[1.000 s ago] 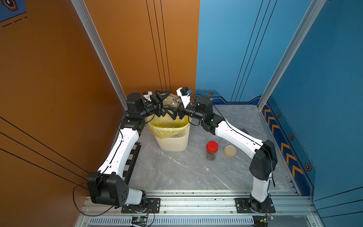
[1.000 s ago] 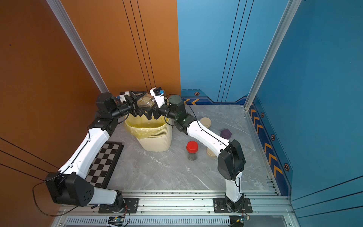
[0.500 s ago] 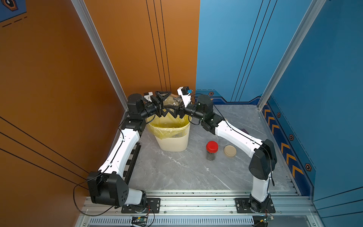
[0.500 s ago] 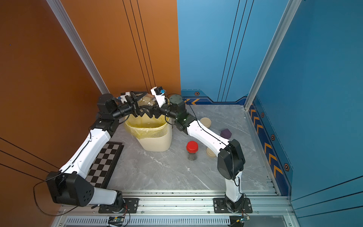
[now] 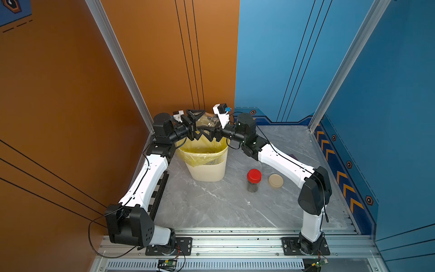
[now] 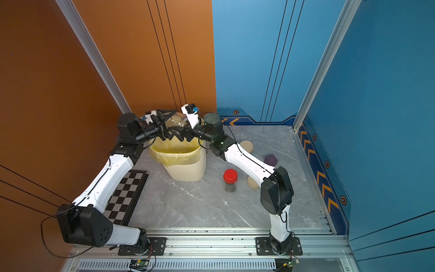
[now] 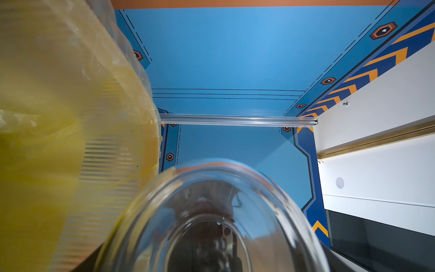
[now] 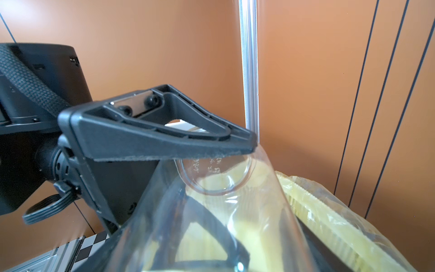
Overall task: Empty moldy tea leaves from jars
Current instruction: Place the jar at the center of the board.
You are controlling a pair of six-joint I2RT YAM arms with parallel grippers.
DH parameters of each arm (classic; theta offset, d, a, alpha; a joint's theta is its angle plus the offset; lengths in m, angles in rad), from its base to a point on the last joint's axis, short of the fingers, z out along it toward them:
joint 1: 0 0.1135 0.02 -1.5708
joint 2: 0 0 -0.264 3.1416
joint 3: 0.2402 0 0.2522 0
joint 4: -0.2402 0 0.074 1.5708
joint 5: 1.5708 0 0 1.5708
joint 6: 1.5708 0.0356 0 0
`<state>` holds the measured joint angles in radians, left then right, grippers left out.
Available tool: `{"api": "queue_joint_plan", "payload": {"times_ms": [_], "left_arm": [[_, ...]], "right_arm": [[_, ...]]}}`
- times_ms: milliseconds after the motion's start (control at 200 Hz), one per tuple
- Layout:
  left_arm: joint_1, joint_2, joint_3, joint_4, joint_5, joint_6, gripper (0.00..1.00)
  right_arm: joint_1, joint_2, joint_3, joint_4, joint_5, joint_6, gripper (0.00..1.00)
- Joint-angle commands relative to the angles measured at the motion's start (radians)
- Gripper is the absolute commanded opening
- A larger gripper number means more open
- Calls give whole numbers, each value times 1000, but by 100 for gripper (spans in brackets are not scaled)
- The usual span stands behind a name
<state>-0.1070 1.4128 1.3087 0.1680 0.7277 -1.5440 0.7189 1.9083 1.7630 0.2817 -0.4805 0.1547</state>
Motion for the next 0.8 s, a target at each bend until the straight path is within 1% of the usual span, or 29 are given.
{"api": "queue_joint_plan", "payload": {"times_ms": [0,15,40,210,340,350,370,520,796], "left_arm": [[-8,8,-6,93,32,4,99],[-8,7,-6,93,33,4,100],[-7,7,-6,95,32,5,98],[7,2,-15,116,33,-10,98],[37,-7,-26,117,33,-8,98],[39,-8,-27,116,34,-8,98],[44,-10,-30,116,33,-7,98],[74,-23,-34,117,31,-5,98],[87,-24,-15,116,30,-5,98]], "right_arm": [[7,-17,6,57,-60,11,45],[6,-17,6,57,-59,11,45],[5,-17,5,57,-57,11,45],[-10,-19,-2,80,-55,42,45],[-10,-26,-5,85,-48,57,45],[-33,-26,-5,85,-47,58,45],[-44,-28,-6,85,-46,63,45],[-70,-47,-19,85,-38,74,45],[-138,-99,-66,93,-30,100,44]]}}
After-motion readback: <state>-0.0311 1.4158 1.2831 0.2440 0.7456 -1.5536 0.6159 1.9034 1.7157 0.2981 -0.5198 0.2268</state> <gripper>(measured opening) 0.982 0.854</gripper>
